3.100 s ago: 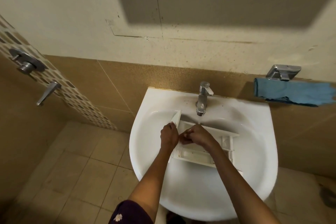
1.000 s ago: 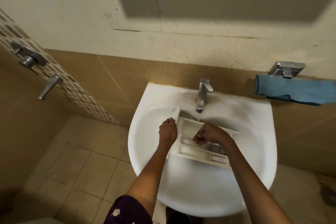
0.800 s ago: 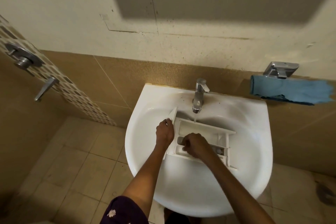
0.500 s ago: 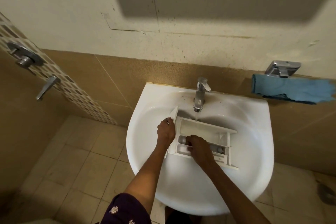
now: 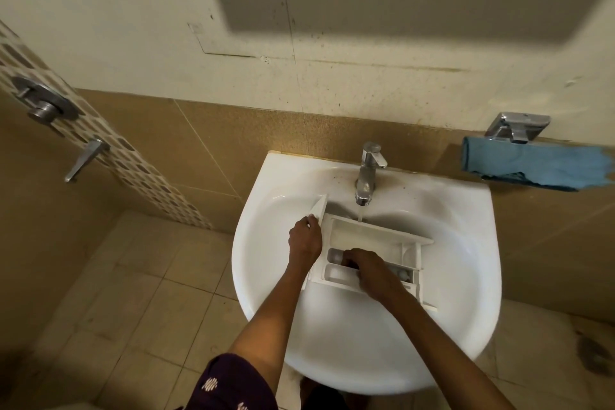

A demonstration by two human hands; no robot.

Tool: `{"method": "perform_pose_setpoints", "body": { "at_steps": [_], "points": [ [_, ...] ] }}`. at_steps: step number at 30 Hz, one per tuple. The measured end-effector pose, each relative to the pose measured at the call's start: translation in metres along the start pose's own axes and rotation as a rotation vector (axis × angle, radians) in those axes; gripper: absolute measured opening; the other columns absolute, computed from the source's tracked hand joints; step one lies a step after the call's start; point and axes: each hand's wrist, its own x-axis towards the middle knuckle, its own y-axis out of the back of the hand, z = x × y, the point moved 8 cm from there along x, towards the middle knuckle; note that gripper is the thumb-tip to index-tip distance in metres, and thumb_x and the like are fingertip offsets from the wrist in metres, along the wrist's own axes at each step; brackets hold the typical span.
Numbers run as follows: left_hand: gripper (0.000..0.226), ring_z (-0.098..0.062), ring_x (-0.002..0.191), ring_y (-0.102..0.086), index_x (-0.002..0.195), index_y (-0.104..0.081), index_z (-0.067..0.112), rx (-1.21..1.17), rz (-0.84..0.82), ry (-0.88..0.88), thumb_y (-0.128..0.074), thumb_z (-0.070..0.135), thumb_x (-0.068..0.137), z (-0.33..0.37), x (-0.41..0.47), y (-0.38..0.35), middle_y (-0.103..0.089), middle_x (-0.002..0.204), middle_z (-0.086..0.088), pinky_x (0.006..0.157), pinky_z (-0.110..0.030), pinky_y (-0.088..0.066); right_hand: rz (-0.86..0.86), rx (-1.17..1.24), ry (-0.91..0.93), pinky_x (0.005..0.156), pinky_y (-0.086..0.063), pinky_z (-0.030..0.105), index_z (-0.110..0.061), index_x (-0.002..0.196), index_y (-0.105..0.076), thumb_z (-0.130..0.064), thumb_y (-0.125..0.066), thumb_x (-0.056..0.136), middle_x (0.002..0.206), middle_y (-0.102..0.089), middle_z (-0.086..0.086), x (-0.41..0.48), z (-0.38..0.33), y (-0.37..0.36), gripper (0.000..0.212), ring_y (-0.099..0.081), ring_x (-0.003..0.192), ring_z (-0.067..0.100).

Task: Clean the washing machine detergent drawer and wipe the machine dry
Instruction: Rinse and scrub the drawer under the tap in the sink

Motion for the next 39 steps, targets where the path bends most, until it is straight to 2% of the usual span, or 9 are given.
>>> {"method": "perform_pose_setpoints", "body": {
  "at_steps": [6,13,18,21,26,30,33,36,39],
  "points": [
    [0.047,-0.039,0.104,-0.055,0.101,-0.06,-0.004,0.01,0.001,-0.003,-0.025,0.027,0.101,0.001,0.001,0.0,-0.062,0.109,-0.025,0.091,-0.041,-0.041,0.08,-0.03,-0.104,0.069,-0.029,0.021,-0.01,0.102,-0.065,-0.039,-0.057,0.089,0.101,-0.067,0.006,0.004,-0.006,0.0,0.033,-0.06,0.096,0.021],
    [0.048,-0.04,0.104,-0.056,0.101,-0.06,-0.006,0.003,-0.002,-0.001,-0.025,0.027,0.101,0.001,0.001,0.0,-0.062,0.107,-0.026,0.092,-0.043,-0.042,0.03,0.066,-0.017,0.082,-0.035,0.016,-0.008,0.108,-0.064,0.004,-0.049,0.085,0.113,-0.065,0.006,0.0,0.01,0.001,0.03,-0.058,0.109,0.021],
    [0.048,-0.039,0.103,-0.056,0.099,-0.06,-0.005,-0.003,0.0,0.007,-0.025,0.027,0.101,0.001,0.0,-0.002,-0.062,0.108,-0.026,0.091,-0.042,-0.042,0.116,0.01,-0.133,0.063,-0.029,0.02,-0.011,0.089,-0.065,-0.037,-0.063,0.085,0.089,-0.067,0.003,0.002,0.003,0.002,0.027,-0.06,0.087,0.019],
    [0.048,-0.039,0.102,-0.056,0.098,-0.059,-0.006,-0.016,0.01,0.01,-0.025,0.027,0.101,0.001,0.0,0.0,-0.062,0.107,-0.025,0.089,-0.04,-0.042,0.143,0.099,-0.081,0.075,-0.034,0.016,-0.01,0.1,-0.068,-0.017,-0.061,0.087,0.101,-0.069,0.005,0.0,0.006,-0.002,0.016,-0.062,0.099,0.02],
    [0.048,-0.039,0.102,-0.056,0.097,-0.059,-0.006,-0.031,0.007,0.011,-0.025,0.028,0.101,0.001,-0.001,0.001,-0.062,0.105,-0.025,0.088,-0.04,-0.042,-0.121,0.184,0.032,0.088,-0.043,0.012,-0.008,0.108,-0.069,0.019,-0.043,0.076,0.111,-0.068,0.004,0.001,0.016,0.007,0.05,-0.061,0.104,0.012],
    [0.051,-0.038,0.102,-0.056,0.101,-0.061,-0.003,-0.043,0.002,0.011,-0.026,0.035,0.101,0.002,-0.001,0.001,-0.063,0.106,-0.022,0.087,-0.038,-0.042,-0.034,0.943,-0.159,0.069,-0.054,0.015,0.01,0.109,-0.062,0.012,-0.049,0.088,0.077,-0.072,0.003,0.019,0.014,0.043,0.025,-0.067,0.072,0.01],
    [0.059,-0.033,0.098,-0.056,0.099,-0.063,0.003,-0.046,-0.017,0.007,-0.029,0.05,0.097,0.003,-0.002,0.001,-0.065,0.099,-0.013,0.087,-0.036,-0.041,0.132,1.48,-0.343,0.08,-0.055,0.027,0.014,0.11,-0.056,0.006,-0.038,0.095,0.087,-0.066,0.013,0.036,0.019,0.048,0.024,-0.064,0.08,0.022],
    [0.046,-0.023,0.084,-0.048,0.07,-0.05,0.02,-0.053,-0.035,0.013,-0.036,0.057,0.093,0.004,-0.003,0.0,-0.048,0.07,0.008,0.08,-0.028,-0.035,0.186,1.613,-0.448,0.095,-0.045,0.038,0.016,0.102,-0.056,0.008,-0.037,0.095,0.101,-0.06,0.02,0.045,0.018,0.044,0.021,-0.06,0.09,0.029],
    [0.046,-0.021,0.081,-0.047,0.073,-0.05,0.016,-0.047,-0.036,0.0,-0.038,0.056,0.093,0.004,-0.001,0.0,-0.042,0.065,0.011,0.077,-0.028,-0.034,0.156,1.312,-0.402,0.088,-0.054,0.032,0.021,0.111,-0.054,0.011,-0.039,0.093,0.102,-0.059,0.024,0.048,0.014,0.043,0.026,-0.061,0.084,0.027]
  ]
}}
